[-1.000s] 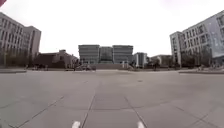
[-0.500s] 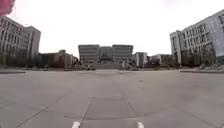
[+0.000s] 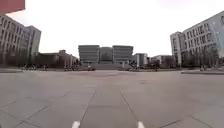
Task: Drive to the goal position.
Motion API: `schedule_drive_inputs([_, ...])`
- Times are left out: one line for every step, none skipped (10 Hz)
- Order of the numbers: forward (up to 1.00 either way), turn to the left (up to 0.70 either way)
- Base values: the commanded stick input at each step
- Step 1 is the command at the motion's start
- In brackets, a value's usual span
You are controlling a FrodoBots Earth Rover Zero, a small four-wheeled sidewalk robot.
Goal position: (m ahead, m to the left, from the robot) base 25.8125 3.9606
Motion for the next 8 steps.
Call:
schedule_drive_inputs([0.6,0.0])
schedule_drive_inputs([0.6,0.0])
schedule_drive_inputs([0.6,0.0])
schedule_drive_inputs([0.6,0.0])
schedule_drive_inputs([0.6,0.0])
schedule_drive_inputs([0.6,0.0])
schedule_drive_inputs([0.6,0.0])
schedule_drive_inputs([0.6,0.0])
